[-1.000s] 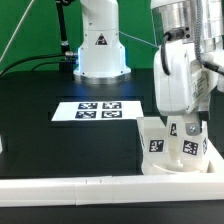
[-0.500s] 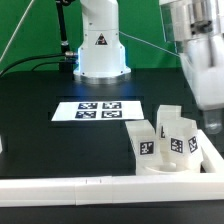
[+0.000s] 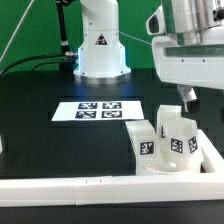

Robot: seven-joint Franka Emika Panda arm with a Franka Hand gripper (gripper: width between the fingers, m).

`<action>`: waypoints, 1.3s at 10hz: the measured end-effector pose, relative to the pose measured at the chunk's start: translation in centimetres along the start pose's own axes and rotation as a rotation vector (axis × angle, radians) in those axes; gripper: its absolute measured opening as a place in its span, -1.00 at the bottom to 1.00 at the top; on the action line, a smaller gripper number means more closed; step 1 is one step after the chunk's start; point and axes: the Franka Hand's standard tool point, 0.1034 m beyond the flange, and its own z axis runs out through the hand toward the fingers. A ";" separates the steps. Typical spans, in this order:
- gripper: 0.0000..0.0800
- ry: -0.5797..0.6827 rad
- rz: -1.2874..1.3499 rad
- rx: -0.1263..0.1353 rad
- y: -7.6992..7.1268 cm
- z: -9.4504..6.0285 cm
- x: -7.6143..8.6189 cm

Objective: Assemble stool

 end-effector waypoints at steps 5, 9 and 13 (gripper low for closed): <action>0.62 0.041 -0.860 -0.049 -0.1 -0.4 1.3; 0.62 0.044 -1.117 -0.075 0.2 -0.4 1.9; 0.62 0.003 -1.734 -0.149 1.1 0.5 2.8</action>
Offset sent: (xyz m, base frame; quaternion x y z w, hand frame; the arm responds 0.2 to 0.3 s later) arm 0.0062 0.0069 0.0083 -0.0043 -0.0128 -0.5092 0.8605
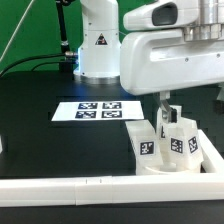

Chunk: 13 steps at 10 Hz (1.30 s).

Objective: Assemble stool

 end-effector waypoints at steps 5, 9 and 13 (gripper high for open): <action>0.62 -0.024 -0.026 -0.006 0.1 1.3 -0.6; -0.04 -0.027 0.046 -0.013 -0.5 2.6 -0.7; -0.16 -0.025 0.334 -0.015 -0.5 2.7 -0.7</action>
Offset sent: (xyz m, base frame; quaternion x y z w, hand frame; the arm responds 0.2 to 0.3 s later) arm 0.0000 0.0000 0.0000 0.0000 0.0000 0.0000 1.0000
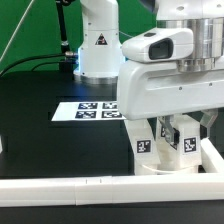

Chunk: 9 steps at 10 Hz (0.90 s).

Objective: Assemble stool

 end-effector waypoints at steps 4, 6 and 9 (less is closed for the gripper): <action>-0.16 0.026 0.496 0.001 -0.2 0.0 0.5; -0.16 0.017 0.819 0.046 0.6 0.2 0.5; -0.16 -0.007 1.174 0.086 0.6 0.0 0.9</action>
Offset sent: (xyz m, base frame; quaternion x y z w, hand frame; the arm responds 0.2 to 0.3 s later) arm 0.0098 -0.0012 0.0071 -0.0408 0.0487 0.3837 0.9213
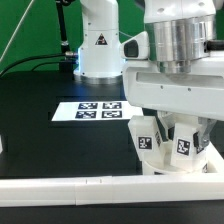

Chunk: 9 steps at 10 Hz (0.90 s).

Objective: Assemble stool

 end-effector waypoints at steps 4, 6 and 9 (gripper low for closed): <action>-0.16 -0.001 0.236 0.001 0.0 0.0 0.0; -0.16 -0.026 0.639 0.011 -0.1 -0.3 0.0; -0.16 -0.063 1.053 0.035 -0.2 -0.1 0.1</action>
Offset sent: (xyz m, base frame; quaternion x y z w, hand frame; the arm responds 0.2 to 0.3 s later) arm 0.0000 0.0000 0.0000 0.0000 0.0000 0.1938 0.9810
